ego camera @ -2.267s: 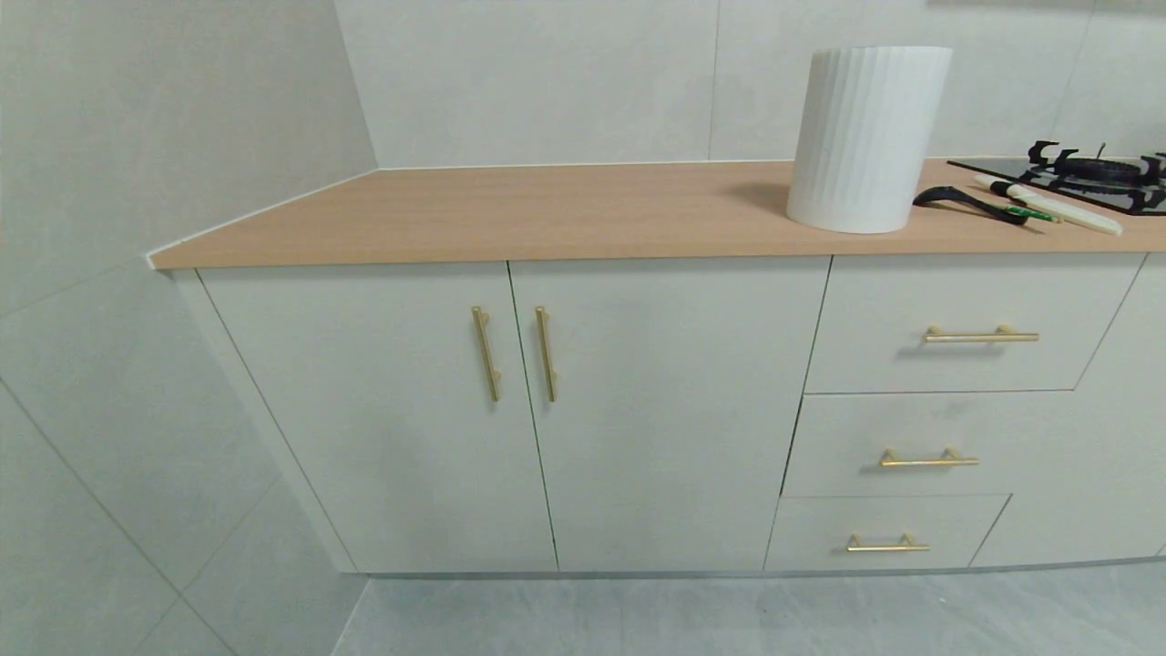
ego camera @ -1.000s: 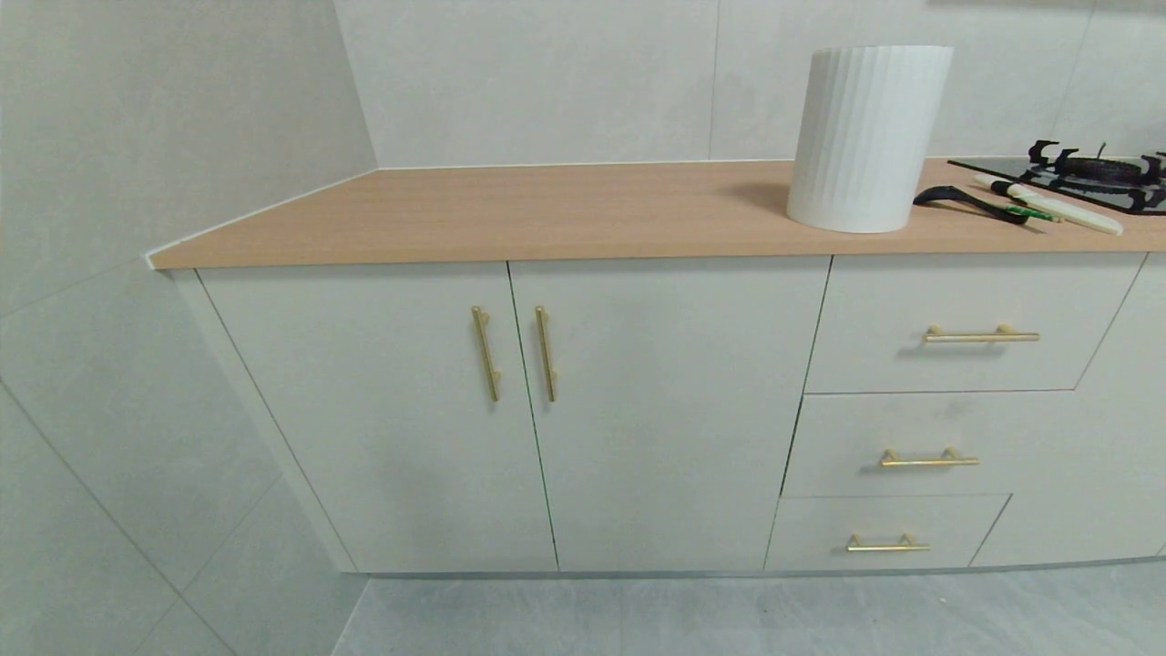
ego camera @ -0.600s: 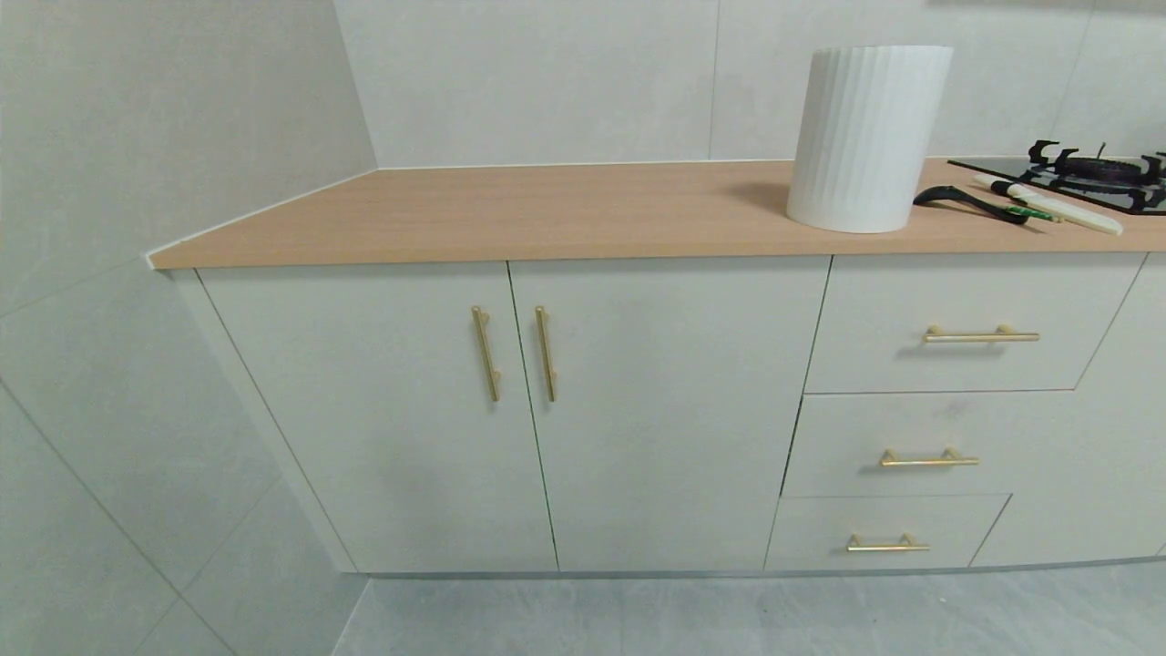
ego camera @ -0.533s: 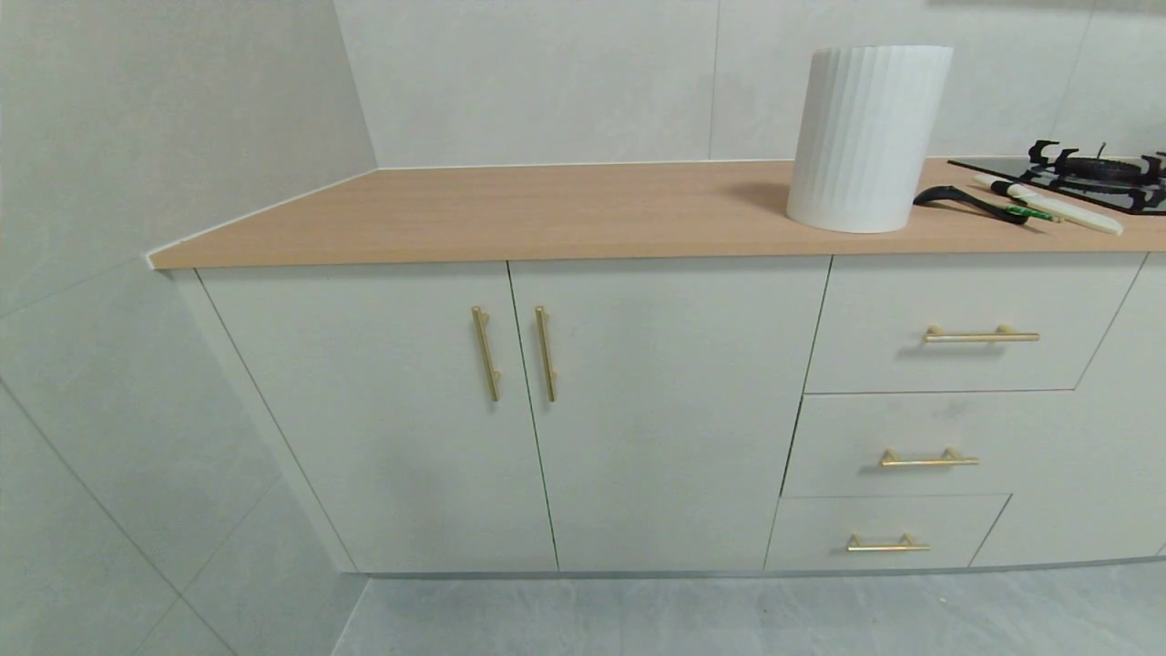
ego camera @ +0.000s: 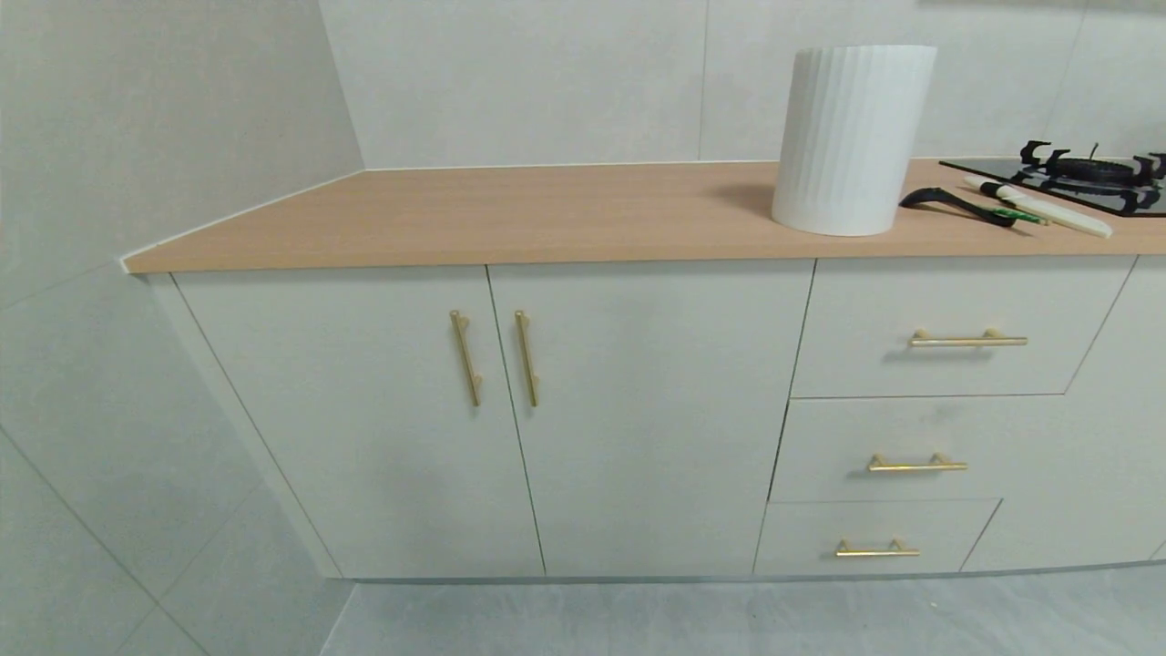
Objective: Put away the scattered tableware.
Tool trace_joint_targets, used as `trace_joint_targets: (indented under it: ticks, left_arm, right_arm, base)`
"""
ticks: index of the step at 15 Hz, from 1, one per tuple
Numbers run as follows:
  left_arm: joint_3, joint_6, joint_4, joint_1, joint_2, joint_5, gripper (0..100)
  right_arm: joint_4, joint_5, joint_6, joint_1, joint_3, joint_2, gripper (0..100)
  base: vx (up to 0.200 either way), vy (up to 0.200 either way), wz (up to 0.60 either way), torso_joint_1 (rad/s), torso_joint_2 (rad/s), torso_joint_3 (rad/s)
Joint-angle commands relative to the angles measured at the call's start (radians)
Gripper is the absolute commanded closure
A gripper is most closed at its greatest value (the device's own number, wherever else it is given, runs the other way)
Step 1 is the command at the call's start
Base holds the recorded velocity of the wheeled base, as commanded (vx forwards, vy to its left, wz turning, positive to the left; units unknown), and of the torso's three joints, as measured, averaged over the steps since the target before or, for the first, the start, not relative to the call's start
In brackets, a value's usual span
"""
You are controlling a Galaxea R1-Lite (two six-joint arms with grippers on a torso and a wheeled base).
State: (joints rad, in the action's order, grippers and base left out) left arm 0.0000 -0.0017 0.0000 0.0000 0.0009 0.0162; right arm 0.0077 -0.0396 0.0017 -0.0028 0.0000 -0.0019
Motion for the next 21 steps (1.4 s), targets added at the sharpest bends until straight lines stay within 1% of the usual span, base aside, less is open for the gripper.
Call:
trace_joint_targets:
  ticks: [1, 10, 19, 21]
  left_arm:
    - [0.000, 0.000, 0.000, 0.000, 0.001, 0.001, 0]
    - [0.000, -0.001, 0.000, 0.000, 0.001, 0.001, 0]
    - [0.000, 0.000, 0.000, 0.000, 0.001, 0.001, 0]
    - [0.000, 0.000, 0.000, 0.000, 0.001, 0.001, 0]
  right_arm:
    - [0.000, 0.000, 0.000, 0.000, 0.000, 0.002, 0]
    - [0.000, 0.000, 0.000, 0.000, -0.002, 0.002, 0]
    - [0.000, 0.000, -0.002, 0.000, 0.000, 0.002, 0]
    - [0.000, 0.000, -0.002, 0.000, 0.000, 0.002, 0]
  base:
    - [0.000, -0.200, 0.00, -0.002, 0.00, -0.002]
    - [0.000, -0.200, 0.00, 0.003, 0.00, 0.001]
    - [0.000, 0.000, 0.00, 0.000, 0.00, 0.000]
    - [0.200, 0.000, 0.00, -0.002, 0.00, 0.002]
